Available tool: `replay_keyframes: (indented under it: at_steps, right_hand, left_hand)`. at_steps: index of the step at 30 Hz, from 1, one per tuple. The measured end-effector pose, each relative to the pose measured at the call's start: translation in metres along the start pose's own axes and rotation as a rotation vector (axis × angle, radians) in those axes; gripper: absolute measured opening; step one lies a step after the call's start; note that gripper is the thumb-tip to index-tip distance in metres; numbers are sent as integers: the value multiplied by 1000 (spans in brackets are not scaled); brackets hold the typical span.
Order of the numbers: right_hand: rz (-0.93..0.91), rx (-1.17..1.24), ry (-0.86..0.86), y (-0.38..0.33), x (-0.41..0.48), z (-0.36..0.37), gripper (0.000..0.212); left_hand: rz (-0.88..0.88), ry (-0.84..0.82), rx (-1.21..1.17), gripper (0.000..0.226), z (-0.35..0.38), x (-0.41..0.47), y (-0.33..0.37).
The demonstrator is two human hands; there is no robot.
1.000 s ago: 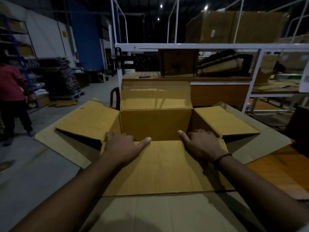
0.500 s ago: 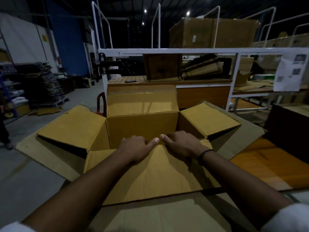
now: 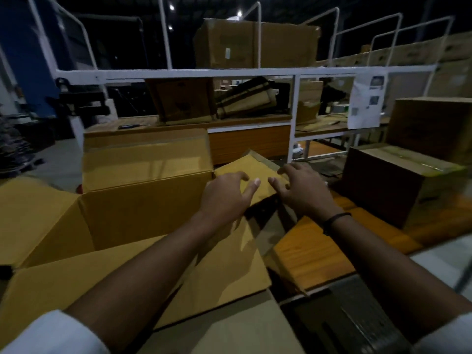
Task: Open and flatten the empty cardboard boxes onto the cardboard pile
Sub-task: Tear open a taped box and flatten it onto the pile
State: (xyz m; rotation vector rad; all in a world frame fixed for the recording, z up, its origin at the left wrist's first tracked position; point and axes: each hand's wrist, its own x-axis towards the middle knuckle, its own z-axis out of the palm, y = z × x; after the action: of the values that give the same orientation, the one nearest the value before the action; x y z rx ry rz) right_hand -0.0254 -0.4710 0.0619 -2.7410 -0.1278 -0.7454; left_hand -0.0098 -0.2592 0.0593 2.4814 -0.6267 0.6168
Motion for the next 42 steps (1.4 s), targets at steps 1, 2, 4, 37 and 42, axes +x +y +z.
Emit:
replay_keyframes:
  at_steps: [1,2,4,37,42]
  right_hand:
    - [16,-2,29,19,0,-5,49]
    - [31,-10,57,37,0,-9,48]
    - [75,-31,97,73,0,-18,51]
    - [540,-192,1,505,71,-13,59]
    - [686,-178,-198,549,111,6,74]
  left_hand:
    - [45,29,-3,59,10,9,15]
    - [84,51,-9,58,20,16,32]
    - [147,70,-20,55,41,31,64]
    - [29,-290,-95,62,405,230,231]
    - [-16,-262,-199,60,445,294,229]
